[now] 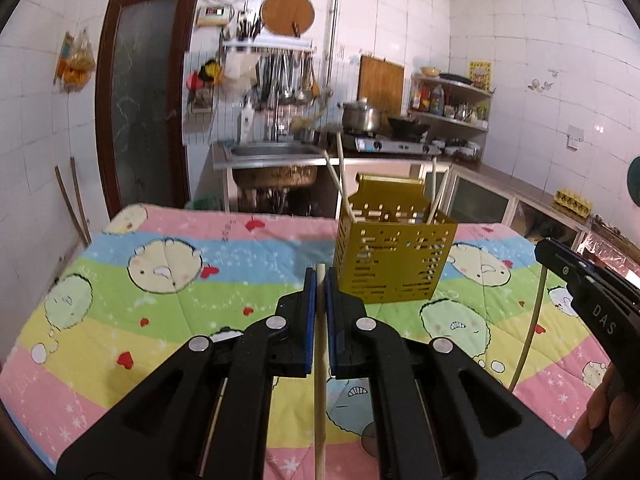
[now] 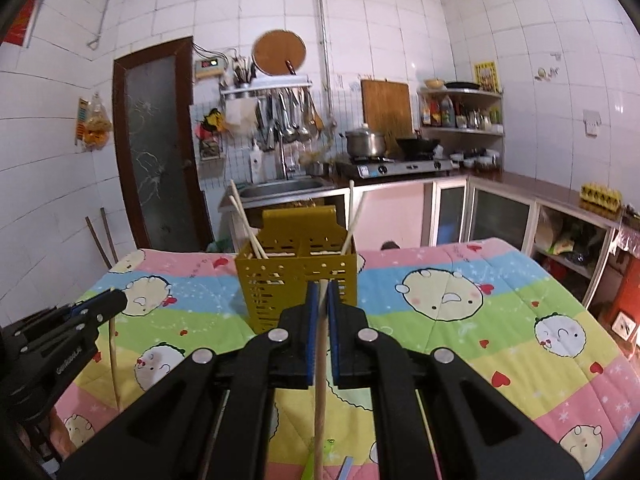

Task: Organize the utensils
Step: 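Lift the chopstick with the left tool toward the holder while the right tool carries its chopstick, then lower the chopstick into the yellow holder and open the left tool while the right tool releases its chopstick, then move both open tools back over the spoons lying on the quilt, then close the right tool on the grey spoon handle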

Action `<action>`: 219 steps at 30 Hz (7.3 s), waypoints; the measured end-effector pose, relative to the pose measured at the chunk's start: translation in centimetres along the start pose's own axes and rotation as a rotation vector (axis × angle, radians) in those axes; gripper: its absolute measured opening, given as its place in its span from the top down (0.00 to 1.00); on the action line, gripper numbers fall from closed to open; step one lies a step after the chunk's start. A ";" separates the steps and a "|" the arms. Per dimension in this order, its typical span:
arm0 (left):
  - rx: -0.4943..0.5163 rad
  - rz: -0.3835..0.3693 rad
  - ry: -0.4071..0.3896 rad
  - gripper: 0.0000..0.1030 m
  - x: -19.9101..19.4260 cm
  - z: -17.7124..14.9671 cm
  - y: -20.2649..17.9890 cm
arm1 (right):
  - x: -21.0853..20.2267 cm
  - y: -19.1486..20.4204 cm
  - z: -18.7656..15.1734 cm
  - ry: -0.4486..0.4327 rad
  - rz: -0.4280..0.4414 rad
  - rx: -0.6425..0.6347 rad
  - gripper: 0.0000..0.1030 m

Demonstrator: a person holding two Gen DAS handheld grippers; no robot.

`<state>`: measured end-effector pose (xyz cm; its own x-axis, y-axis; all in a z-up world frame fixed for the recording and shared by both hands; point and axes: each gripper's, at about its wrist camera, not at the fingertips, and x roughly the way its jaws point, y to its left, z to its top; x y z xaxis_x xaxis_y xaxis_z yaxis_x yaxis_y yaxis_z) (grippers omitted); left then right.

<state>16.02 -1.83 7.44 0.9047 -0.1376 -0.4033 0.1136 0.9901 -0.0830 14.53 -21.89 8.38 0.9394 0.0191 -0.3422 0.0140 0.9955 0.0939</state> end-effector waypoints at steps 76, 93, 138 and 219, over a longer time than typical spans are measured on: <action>0.063 -0.058 -0.285 0.97 7.0 18.6 -5.8 | 8.5 -2.1 17.2 -0.291 0.010 -0.003 0.95; 0.024 -0.044 -0.051 0.97 17.6 12.9 -3.4 | 17.9 -5.5 10.5 -0.043 0.047 0.088 0.95; -0.031 0.086 0.232 0.05 6.3 -3.5 4.0 | 5.2 -6.2 -7.0 0.323 -0.143 0.045 0.32; -0.019 0.056 0.536 0.05 4.9 -12.2 -2.7 | 5.3 -6.6 -12.5 0.511 -0.045 0.025 0.90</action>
<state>15.11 -5.51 -5.42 0.5724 -0.0855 -0.8155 0.0597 0.9963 -0.0625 15.11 -27.22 -5.75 0.6503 0.0259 -0.7592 0.0639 0.9940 0.0886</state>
